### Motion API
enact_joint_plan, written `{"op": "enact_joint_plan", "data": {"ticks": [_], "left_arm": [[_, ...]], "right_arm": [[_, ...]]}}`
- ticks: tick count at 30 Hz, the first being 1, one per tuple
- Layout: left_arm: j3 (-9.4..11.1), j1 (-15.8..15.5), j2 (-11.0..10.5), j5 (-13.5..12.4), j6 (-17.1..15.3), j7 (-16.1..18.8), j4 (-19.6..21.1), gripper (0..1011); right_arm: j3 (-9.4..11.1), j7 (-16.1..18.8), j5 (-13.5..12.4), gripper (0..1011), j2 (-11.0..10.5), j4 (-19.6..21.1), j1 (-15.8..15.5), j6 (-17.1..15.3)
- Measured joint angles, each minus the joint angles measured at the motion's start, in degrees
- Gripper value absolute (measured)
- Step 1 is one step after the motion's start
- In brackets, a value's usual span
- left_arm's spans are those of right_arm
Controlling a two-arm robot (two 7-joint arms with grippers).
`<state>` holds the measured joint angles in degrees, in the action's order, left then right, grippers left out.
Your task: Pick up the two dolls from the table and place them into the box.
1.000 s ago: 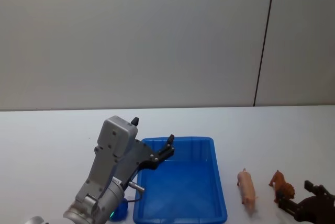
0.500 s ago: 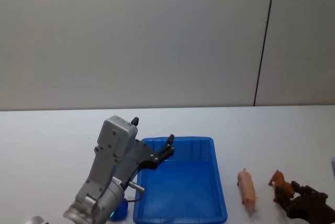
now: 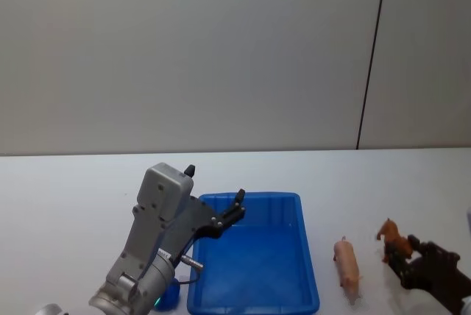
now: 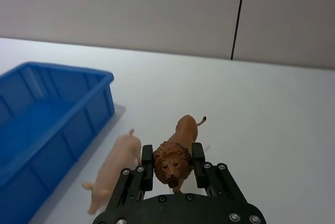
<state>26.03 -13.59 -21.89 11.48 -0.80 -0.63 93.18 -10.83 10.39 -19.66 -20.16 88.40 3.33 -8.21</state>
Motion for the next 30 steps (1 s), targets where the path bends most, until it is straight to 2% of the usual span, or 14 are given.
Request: {"op": "enact_joint_plan", "data": {"ticks": [6,14,22,30], "left_arm": [[0.0,0.0,0.0,0.0,0.0,0.0,0.0,1001],[0.0,0.0,0.0,0.0,0.0,0.0,0.0,1001],[0.0,0.0,0.0,0.0,0.0,0.0,0.0,1002],[0.0,0.0,0.0,0.0,0.0,0.0,0.0,1001]], "right_arm": [[0.0,1.0,0.7,424,0.1,2.1,0.8,0.9],[-0.6,4.5,1.5,424,1.0,4.8,3.2,0.7],[-2.3,8.4,2.5,424,3.4,5.2,6.3,-2.1],[-5.1,12.1,4.2,424,6.5,3.1,9.1,-5.6]]}}
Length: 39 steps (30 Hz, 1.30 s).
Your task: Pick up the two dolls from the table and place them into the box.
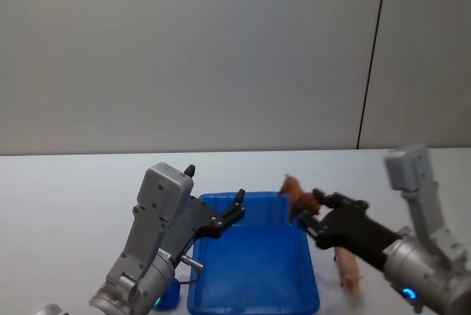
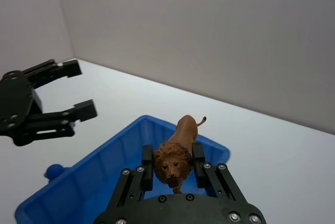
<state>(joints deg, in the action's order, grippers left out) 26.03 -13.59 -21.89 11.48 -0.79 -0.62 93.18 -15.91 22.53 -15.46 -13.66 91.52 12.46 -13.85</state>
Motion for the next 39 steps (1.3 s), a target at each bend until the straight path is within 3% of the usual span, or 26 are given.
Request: {"op": "enact_joint_plan", "data": {"ticks": [4,11,17,23,39], "left_arm": [[0.0,0.0,0.0,0.0,0.0,0.0,0.0,1001],[0.0,0.0,0.0,0.0,0.0,0.0,0.0,1002],[0.0,0.0,0.0,0.0,0.0,0.0,0.0,1001],[0.0,0.0,0.0,0.0,0.0,0.0,0.0,1001],[0.0,0.0,0.0,0.0,0.0,0.0,0.0,1002]], "right_arm": [[-1.1,1.2,0.8,444,1.1,-1.2,0.8,-1.0],[-2.4,2.2,2.2,651,2.3,-2.8,1.7,-1.7],[-2.6,1.6,2.9,861,2.3,-3.3,1.8,-1.1],[-1.9,-0.5,3.0,989,1.2,-3.0,0.9,0.0],[1.9,-6.9,-0.1,1001,-4.7,1.5,-5.0,2.4]]}}
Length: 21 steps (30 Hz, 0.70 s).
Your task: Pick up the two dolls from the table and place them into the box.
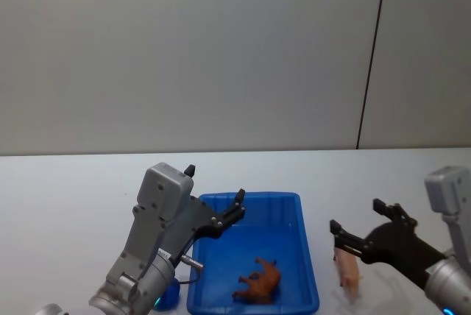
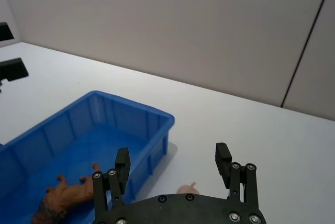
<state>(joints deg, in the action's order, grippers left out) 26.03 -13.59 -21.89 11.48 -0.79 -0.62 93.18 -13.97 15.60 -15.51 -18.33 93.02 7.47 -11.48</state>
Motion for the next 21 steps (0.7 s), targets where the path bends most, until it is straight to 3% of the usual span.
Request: {"op": "enact_joint_plan", "data": {"ticks": [10,21], "left_arm": [[0.0,0.0,0.0,0.0,0.0,0.0,0.0,1002],[0.0,0.0,0.0,0.0,0.0,0.0,0.0,1001]], "right_arm": [[1.0,-1.7,-1.7,1001,-1.9,0.6,-2.7,-1.2],[0.5,-1.9,-2.0,1001,-1.7,-1.6,-3.6,-2.9]]}}
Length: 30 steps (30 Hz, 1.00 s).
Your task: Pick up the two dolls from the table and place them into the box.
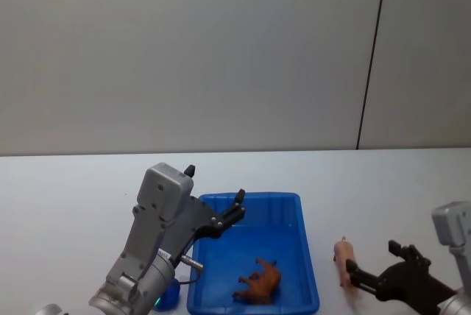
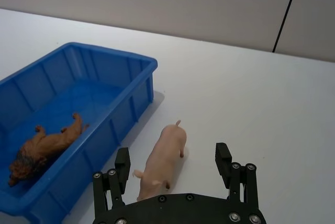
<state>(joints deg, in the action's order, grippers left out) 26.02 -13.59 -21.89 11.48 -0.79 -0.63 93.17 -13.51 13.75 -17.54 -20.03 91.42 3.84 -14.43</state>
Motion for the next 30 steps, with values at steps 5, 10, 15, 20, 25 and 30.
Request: {"op": "enact_joint_plan", "data": {"ticks": [5,10,15,20,25,30], "left_arm": [[0.0,0.0,0.0,0.0,0.0,0.0,0.0,1002],[0.0,0.0,0.0,0.0,0.0,0.0,0.0,1001],[0.0,0.0,0.0,0.0,0.0,0.0,0.0,1001],[0.0,0.0,0.0,0.0,0.0,0.0,0.0,1001],[0.0,0.0,0.0,0.0,0.0,0.0,0.0,1001],[0.0,0.0,0.0,0.0,0.0,0.0,0.0,1001]], "right_arm": [[-0.5,0.0,0.3,1001,0.6,-1.3,0.2,-0.5],[-1.1,0.0,0.5,994,1.5,-3.1,0.9,-1.1],[-1.4,-0.1,0.6,901,2.2,-4.5,1.5,-1.6],[-1.8,-0.1,0.6,743,2.9,-6.2,2.3,-2.1],[-1.9,-0.1,0.5,589,3.5,-7.2,3.0,-2.4],[-1.9,-0.3,0.2,445,3.7,-7.8,3.4,-2.3]]}}
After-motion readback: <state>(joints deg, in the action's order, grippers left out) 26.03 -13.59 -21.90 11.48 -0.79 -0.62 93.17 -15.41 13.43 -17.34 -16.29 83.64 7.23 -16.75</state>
